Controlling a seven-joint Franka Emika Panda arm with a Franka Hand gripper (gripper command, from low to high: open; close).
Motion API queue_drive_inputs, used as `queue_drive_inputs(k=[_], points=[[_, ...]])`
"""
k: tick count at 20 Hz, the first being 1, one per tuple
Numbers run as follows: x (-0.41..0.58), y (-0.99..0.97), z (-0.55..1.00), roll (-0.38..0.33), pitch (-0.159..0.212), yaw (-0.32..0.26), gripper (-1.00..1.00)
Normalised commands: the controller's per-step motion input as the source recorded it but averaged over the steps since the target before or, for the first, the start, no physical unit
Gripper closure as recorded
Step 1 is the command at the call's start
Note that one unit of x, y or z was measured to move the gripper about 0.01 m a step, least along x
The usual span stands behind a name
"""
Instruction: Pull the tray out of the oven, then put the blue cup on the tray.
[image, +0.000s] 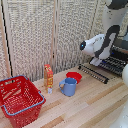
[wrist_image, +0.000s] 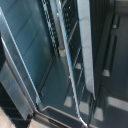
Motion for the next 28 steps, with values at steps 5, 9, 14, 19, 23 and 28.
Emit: queue_drive_inputs(k=[5,9,14,19,23,28], points=[[0.000,-0.22,0.00,0.041,0.030,-0.010,-1.00],[-0.001,-0.09,0.07,0.021,0.004,-0.003,1.00],[0.007,0.00,0.13,-0.016,0.012,-0.017,1.00],[0.099,0.01,0.32,-0.004,0.081,0.000,1.00],[0.072,-0.22,0.42,0.004,0.083,-0.017,1.00],[-0.016,-0.81,0.32,0.034,0.009,0.007,1.00]])
